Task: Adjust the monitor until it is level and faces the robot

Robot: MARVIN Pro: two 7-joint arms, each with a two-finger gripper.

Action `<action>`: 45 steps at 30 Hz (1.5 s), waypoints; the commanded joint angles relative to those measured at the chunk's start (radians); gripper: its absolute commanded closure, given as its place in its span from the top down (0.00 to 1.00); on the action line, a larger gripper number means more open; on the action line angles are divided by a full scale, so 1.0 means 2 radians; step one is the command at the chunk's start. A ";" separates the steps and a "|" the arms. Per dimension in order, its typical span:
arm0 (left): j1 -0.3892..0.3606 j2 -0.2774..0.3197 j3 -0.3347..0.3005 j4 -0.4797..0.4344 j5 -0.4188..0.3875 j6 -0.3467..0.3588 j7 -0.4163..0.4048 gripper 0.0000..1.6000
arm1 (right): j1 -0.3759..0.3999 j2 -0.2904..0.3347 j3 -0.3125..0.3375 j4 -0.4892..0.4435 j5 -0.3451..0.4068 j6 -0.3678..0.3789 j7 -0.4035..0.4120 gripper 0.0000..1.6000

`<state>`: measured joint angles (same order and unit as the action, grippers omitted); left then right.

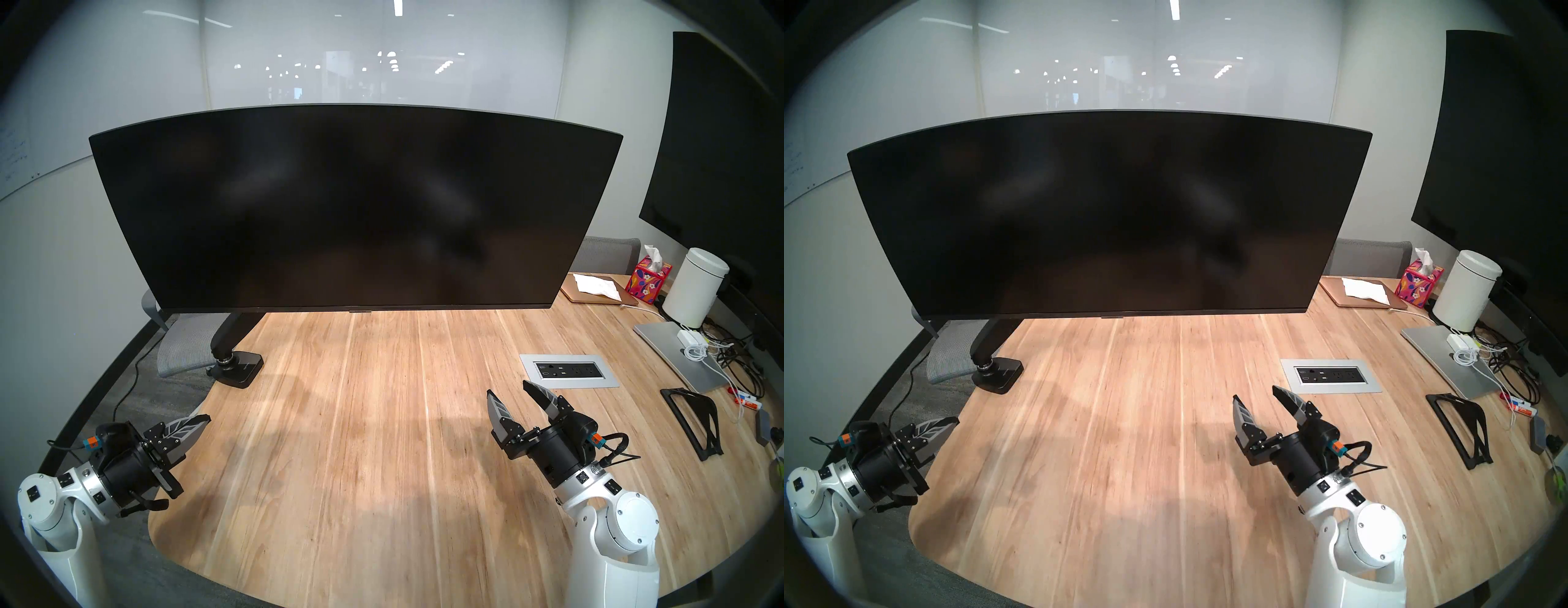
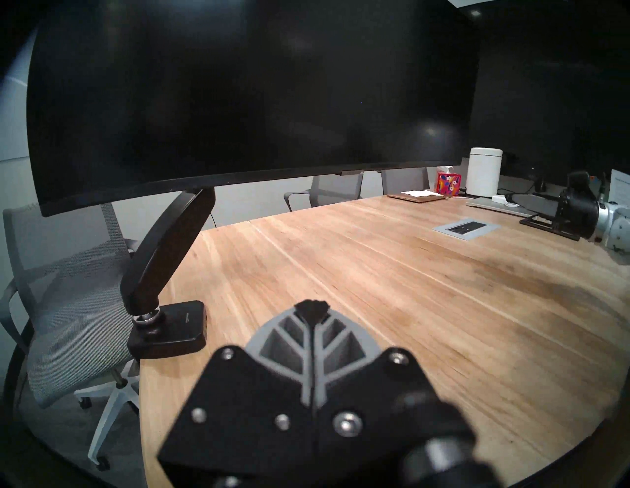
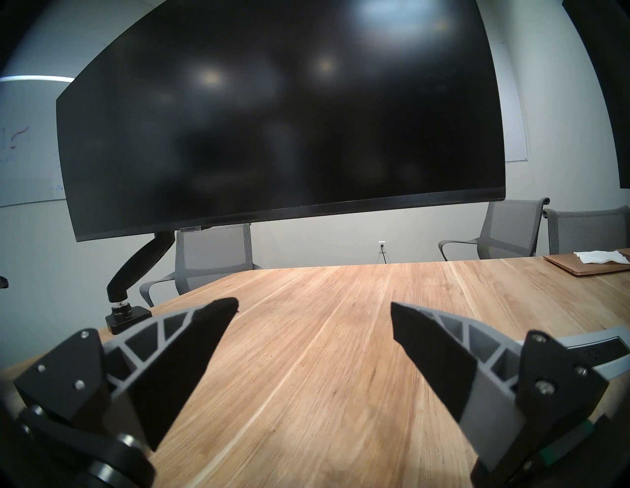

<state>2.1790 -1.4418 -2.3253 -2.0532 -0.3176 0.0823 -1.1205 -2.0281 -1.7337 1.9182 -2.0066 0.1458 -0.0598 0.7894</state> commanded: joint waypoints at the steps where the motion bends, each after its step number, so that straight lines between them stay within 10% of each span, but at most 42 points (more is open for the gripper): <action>1: -0.004 -0.019 0.006 0.009 0.000 -0.043 0.002 0.00 | 0.001 0.001 0.000 -0.010 0.003 0.000 0.000 1.00; 27: -0.008 -0.047 0.029 -0.020 -0.020 -0.006 0.008 0.12 | 0.001 0.001 0.000 -0.010 0.003 0.000 0.000 1.00; 31: -0.009 -0.043 0.029 -0.015 -0.019 -0.003 0.006 0.40 | 0.001 0.001 -0.001 -0.010 0.003 0.000 0.000 1.00; 32: -0.009 -0.043 0.029 -0.015 -0.018 0.000 0.006 0.99 | 0.001 0.001 -0.001 -0.010 0.003 0.000 0.000 1.00; 45: -0.010 -0.036 0.026 -0.009 -0.019 0.020 -0.002 1.00 | 0.001 0.001 0.000 -0.010 0.003 0.000 0.000 1.00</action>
<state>2.1602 -1.5301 -2.2718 -2.0614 -0.3480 0.1009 -1.1135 -2.0282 -1.7337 1.9182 -2.0069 0.1458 -0.0597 0.7893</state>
